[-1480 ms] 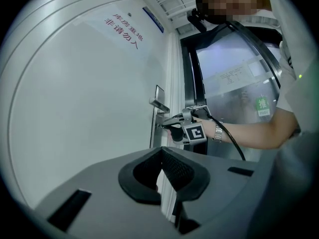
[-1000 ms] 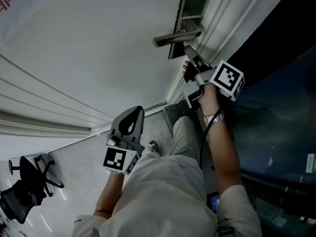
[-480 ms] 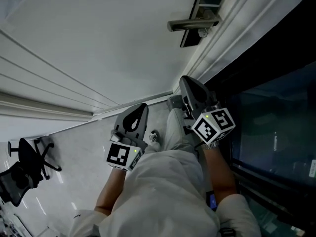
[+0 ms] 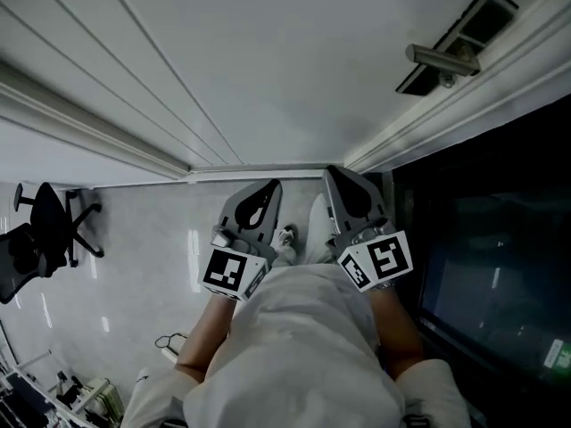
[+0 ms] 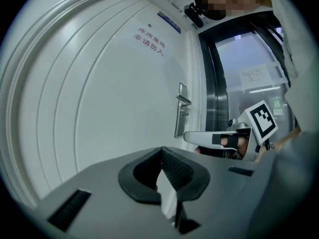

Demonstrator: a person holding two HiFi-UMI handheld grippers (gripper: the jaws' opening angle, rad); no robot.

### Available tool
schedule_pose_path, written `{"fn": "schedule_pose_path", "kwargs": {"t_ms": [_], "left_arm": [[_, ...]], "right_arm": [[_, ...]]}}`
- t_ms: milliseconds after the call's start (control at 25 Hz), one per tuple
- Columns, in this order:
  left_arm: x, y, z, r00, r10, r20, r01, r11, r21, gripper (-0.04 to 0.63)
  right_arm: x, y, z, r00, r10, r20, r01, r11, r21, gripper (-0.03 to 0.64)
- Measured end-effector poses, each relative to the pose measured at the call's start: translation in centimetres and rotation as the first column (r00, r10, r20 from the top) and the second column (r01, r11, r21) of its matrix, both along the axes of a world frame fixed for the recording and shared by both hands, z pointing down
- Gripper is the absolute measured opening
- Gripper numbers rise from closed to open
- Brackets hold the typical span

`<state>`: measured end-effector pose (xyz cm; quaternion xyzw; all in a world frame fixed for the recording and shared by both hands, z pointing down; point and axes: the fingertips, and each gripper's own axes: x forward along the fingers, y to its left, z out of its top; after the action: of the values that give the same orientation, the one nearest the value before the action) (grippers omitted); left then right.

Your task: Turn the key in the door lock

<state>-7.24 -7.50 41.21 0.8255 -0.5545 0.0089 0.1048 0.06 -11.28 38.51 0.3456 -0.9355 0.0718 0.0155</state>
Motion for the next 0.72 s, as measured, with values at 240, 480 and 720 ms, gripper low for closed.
{"fn": "schedule_pose_path", "kwargs": {"t_ms": [240,480,720], "left_arm": [[-4.0,2.1,0.0,0.992,-0.128,-0.008,0.128,0.992,0.017,0.003],[-8.9,5.7,0.6,0.954,-0.301,-0.010,0.301,0.954,0.004,0.003],[-11.9,9.4,2.7,0.877,-0.478,-0.043,0.477,0.878,-0.033,0.003]], "right_arm": [[-5.4,2.6,1.2,0.988,-0.153,-0.018,0.152,0.988,-0.018,0.002],[-10.8,5.4,1.7,0.950,-0.312,-0.012,0.312,0.950,-0.028,0.002],[-14.3,8.4,3.8,0.883,-0.468,-0.016,0.465,0.881,-0.091,0.002]]}}
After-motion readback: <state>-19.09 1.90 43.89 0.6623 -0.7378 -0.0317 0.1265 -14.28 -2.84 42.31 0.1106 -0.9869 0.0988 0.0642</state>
